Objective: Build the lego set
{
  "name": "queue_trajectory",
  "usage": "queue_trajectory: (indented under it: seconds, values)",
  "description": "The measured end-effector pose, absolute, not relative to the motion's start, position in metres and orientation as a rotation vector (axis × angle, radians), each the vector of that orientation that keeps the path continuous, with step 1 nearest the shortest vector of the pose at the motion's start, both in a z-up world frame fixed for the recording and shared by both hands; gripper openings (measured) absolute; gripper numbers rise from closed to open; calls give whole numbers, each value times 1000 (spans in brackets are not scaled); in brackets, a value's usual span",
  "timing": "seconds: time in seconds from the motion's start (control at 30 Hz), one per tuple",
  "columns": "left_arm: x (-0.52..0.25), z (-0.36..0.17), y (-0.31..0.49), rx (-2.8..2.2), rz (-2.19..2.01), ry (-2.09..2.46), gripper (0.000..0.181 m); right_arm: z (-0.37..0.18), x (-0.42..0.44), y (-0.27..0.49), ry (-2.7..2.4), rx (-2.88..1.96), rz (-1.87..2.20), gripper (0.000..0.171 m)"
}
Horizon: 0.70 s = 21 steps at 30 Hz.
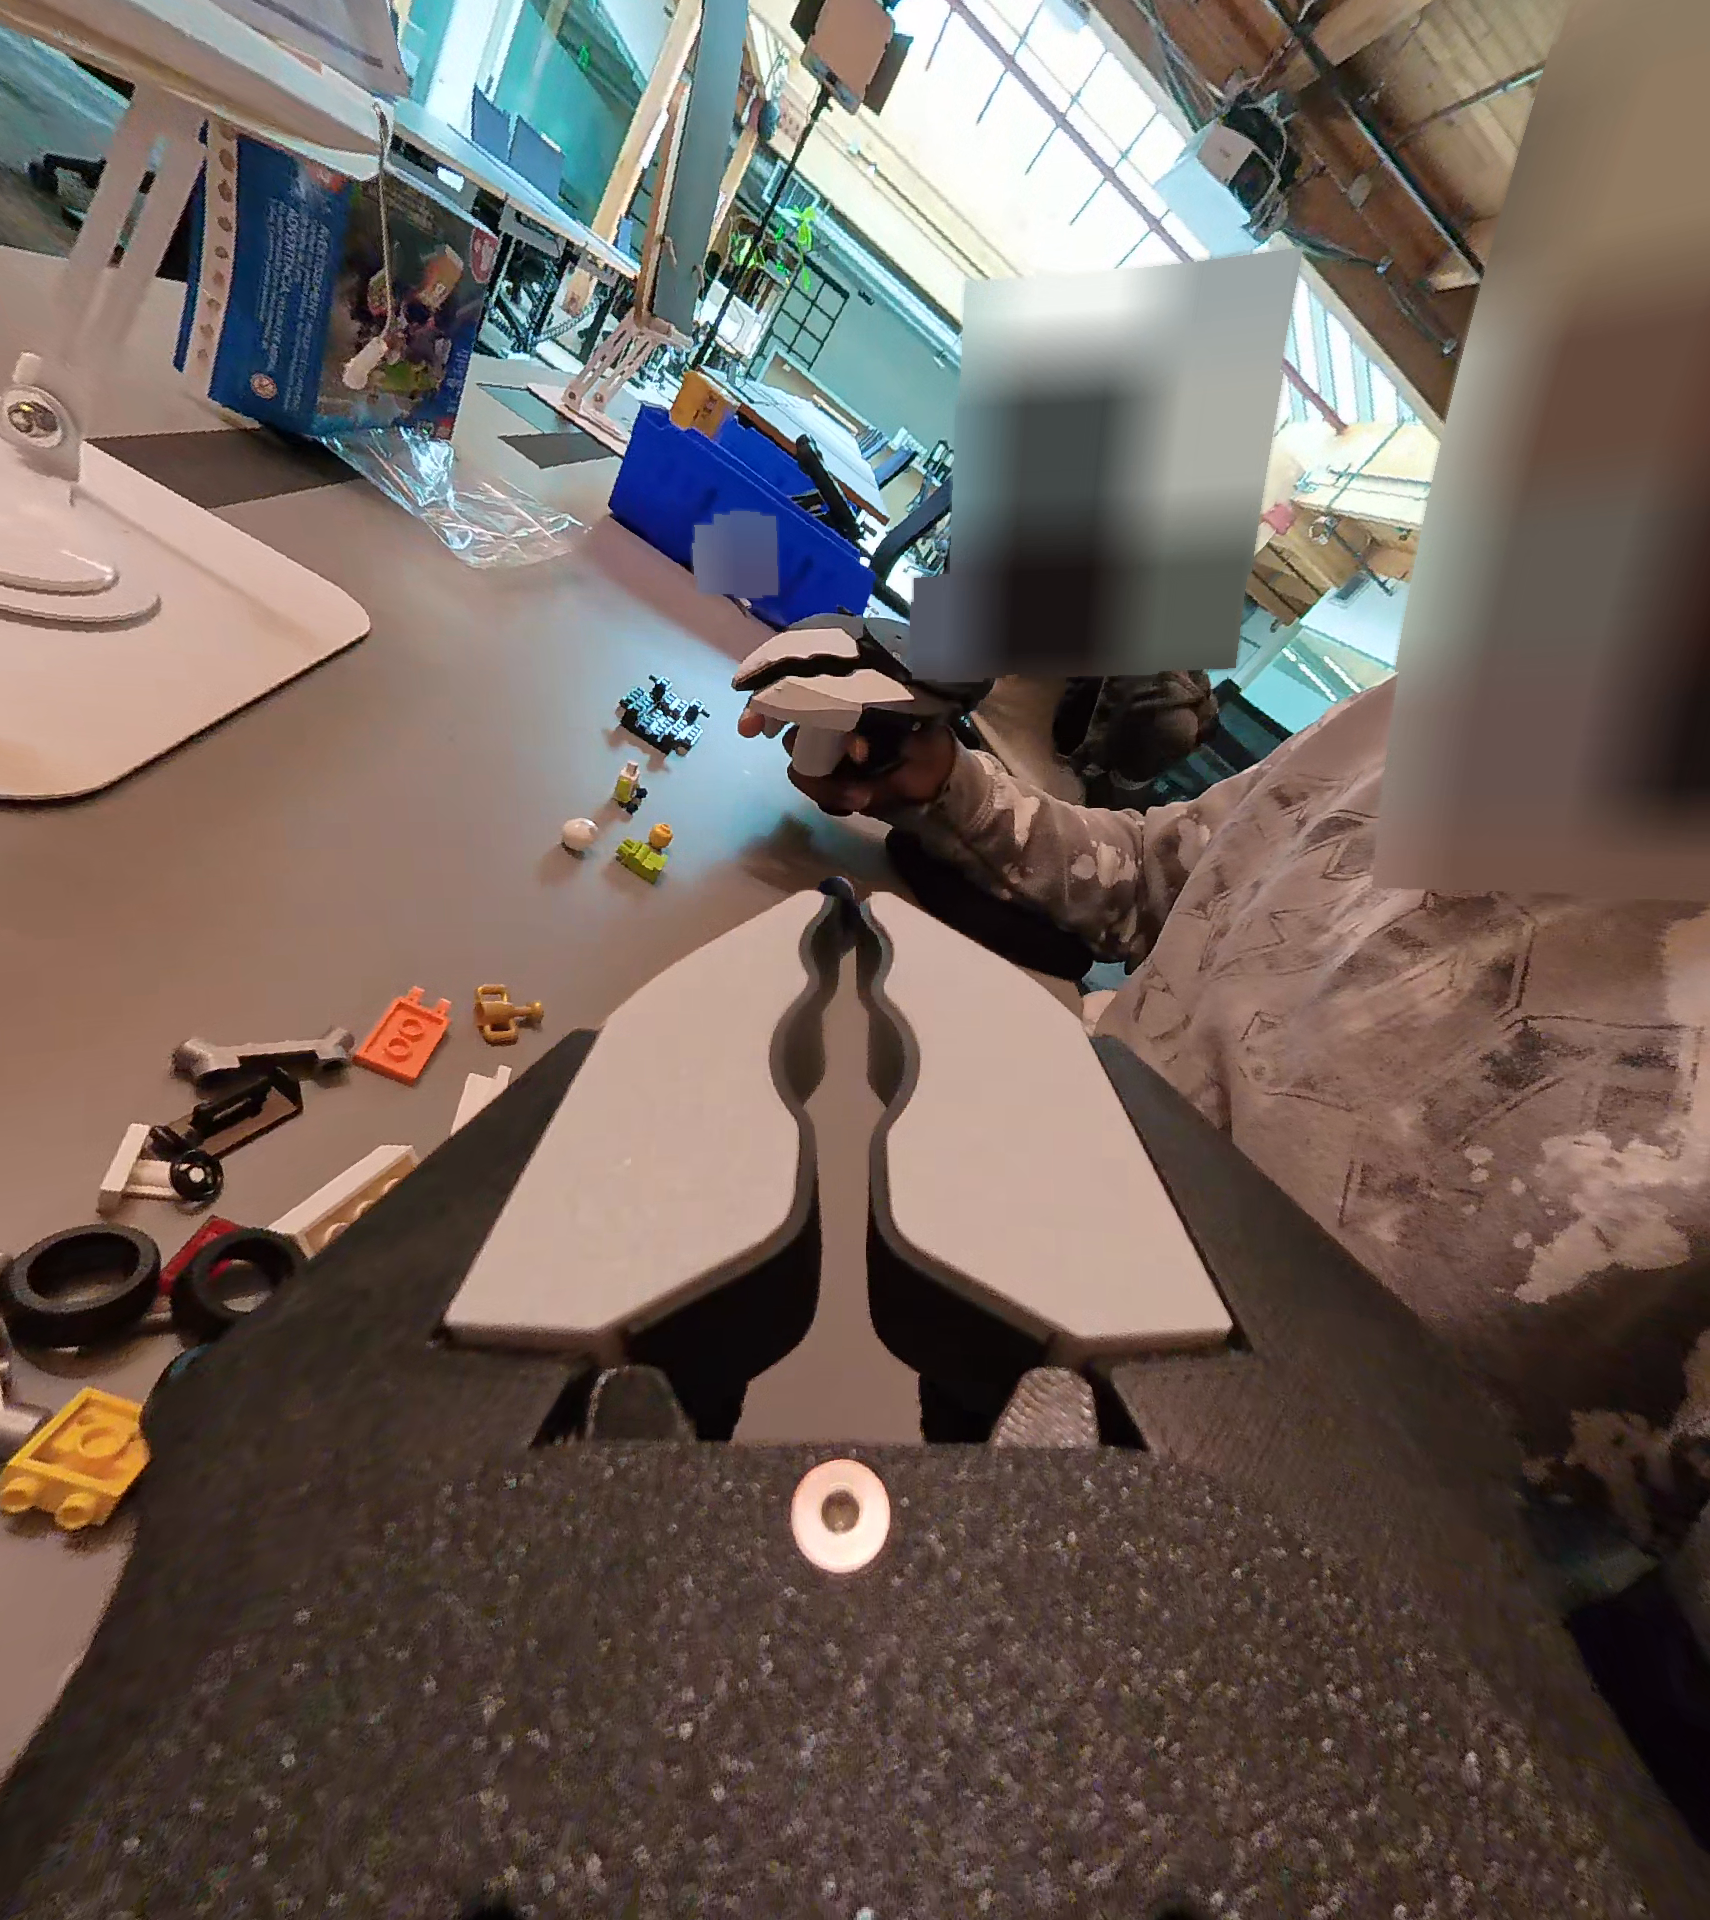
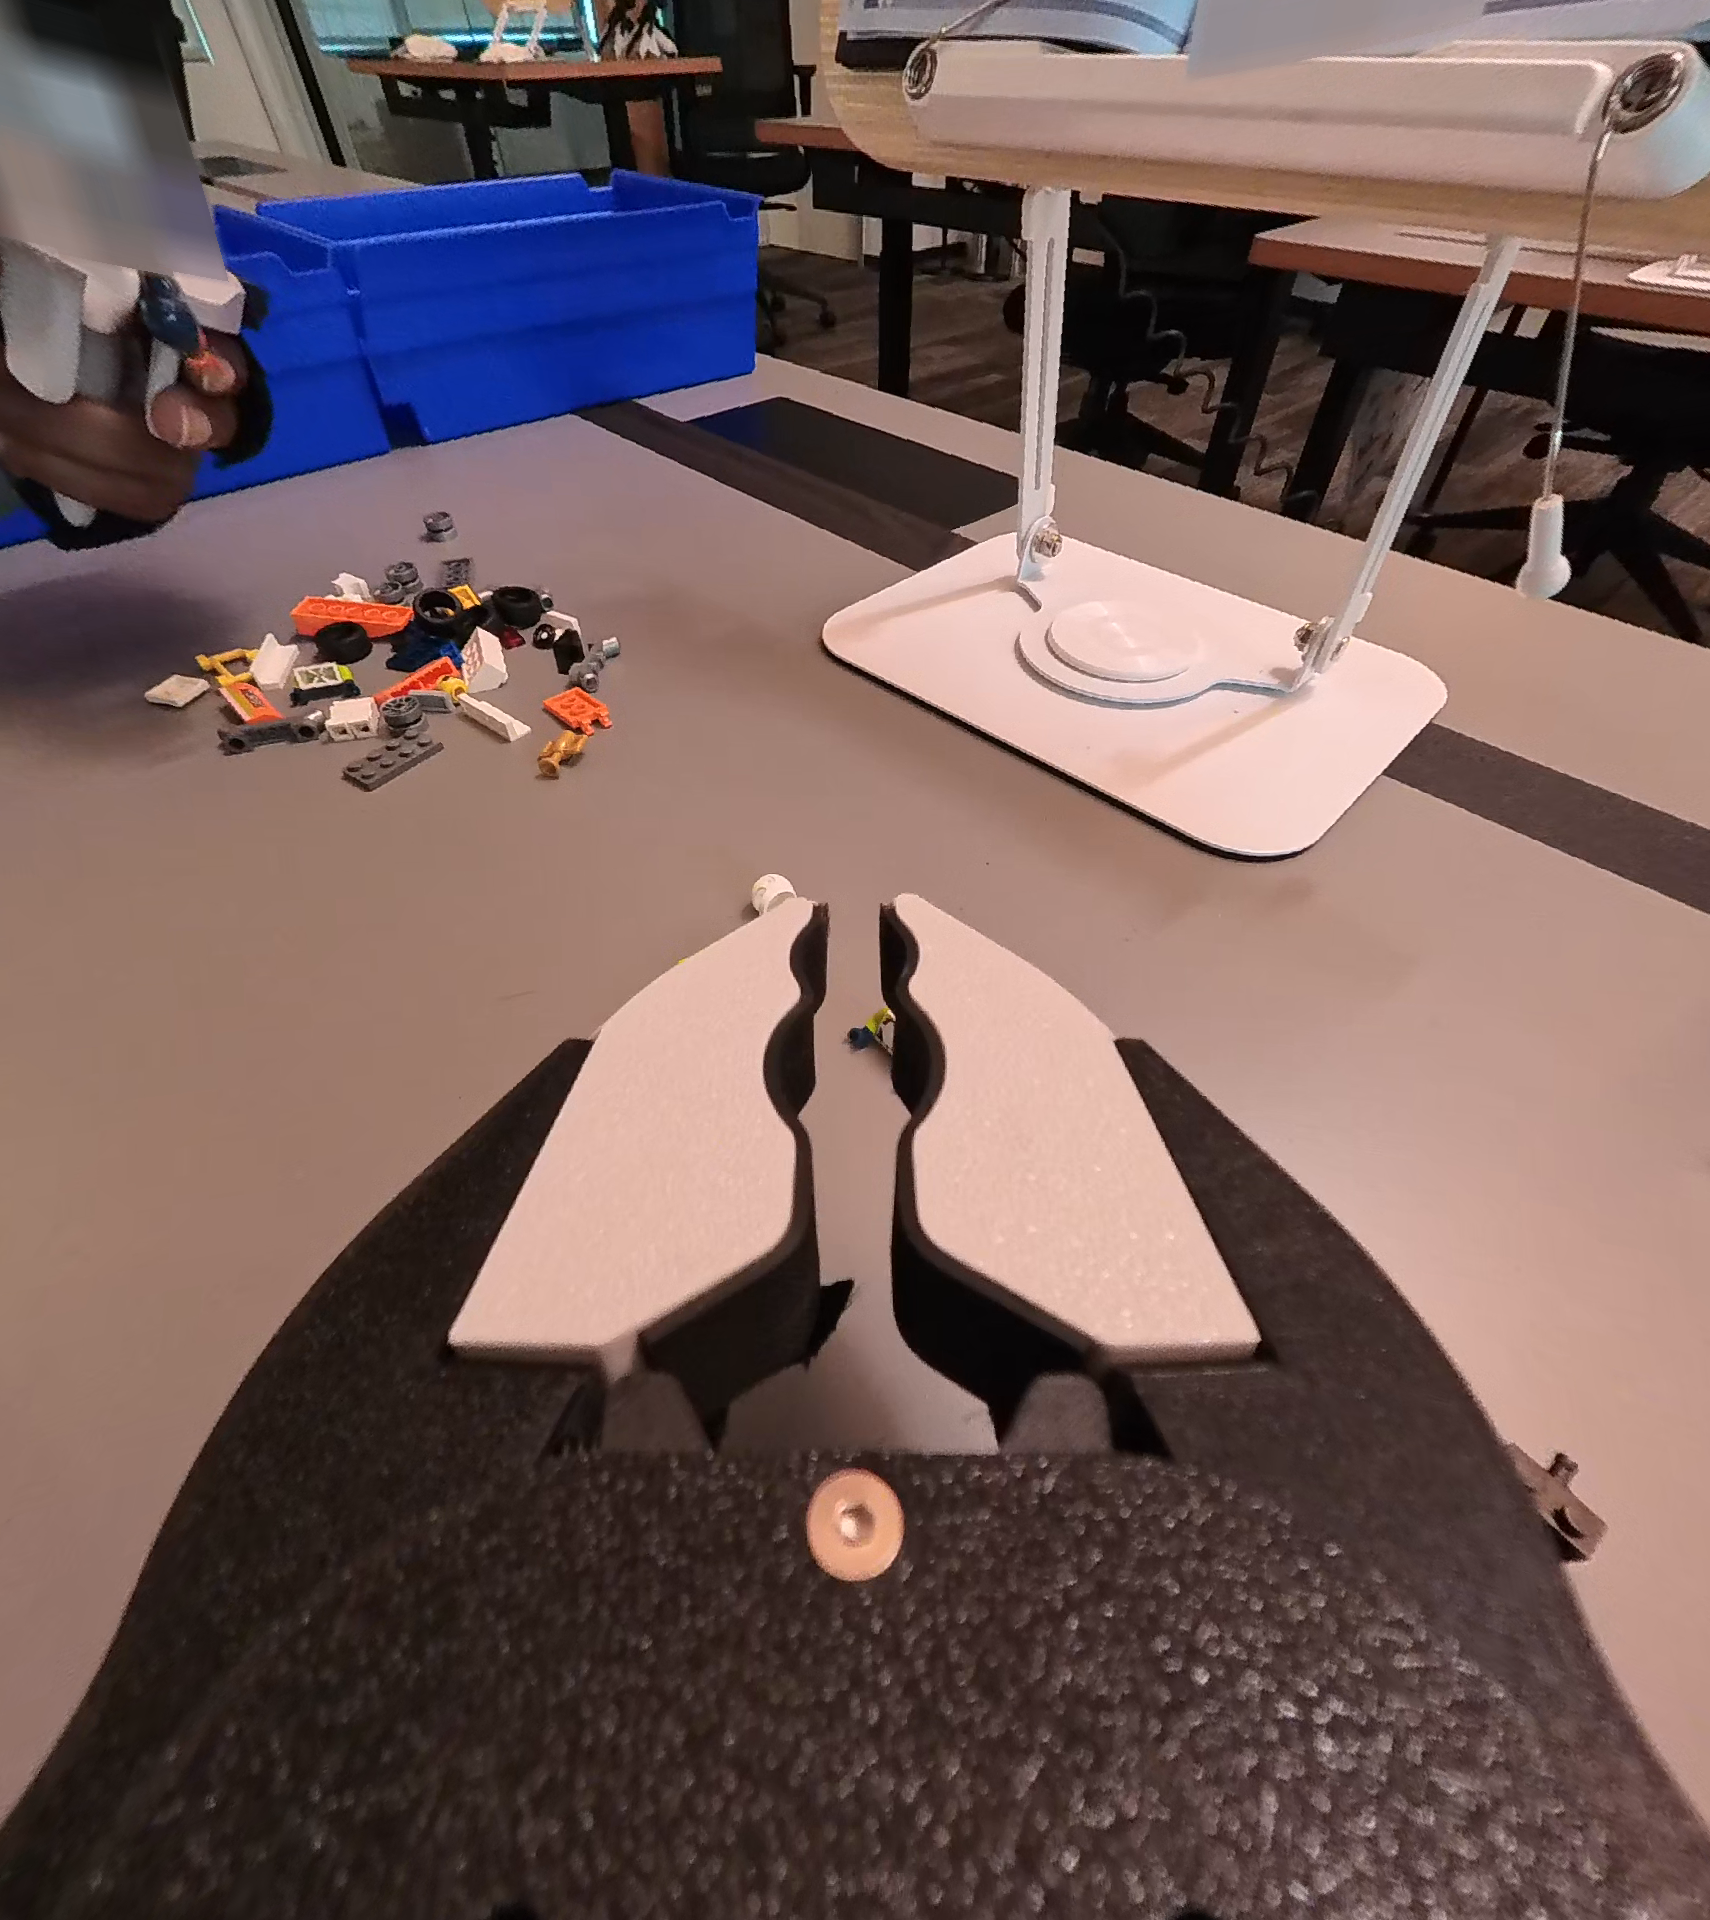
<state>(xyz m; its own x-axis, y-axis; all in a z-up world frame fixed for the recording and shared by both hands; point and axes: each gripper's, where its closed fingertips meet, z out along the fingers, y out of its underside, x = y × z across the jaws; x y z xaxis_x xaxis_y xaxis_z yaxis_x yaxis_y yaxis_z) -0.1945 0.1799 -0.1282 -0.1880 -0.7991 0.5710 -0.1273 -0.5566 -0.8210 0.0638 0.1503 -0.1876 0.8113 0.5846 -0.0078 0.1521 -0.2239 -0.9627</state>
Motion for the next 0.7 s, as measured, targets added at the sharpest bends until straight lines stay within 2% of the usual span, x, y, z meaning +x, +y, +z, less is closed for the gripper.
queue_trajectory:
  seconds: [0.13,0.5,0.7]
  values:
    - [-194,-136,181,-1610,-1755,1092,2,-188,64,150,-574,-1778,436,9]
    - [-192,-223,187,-1888,-925,1507,3,-188,64,151,-578,-1778,408,9]
    - [-202,-237,198,-1908,-662,1574,3,-190,64,151,-586,-1782,397,9]
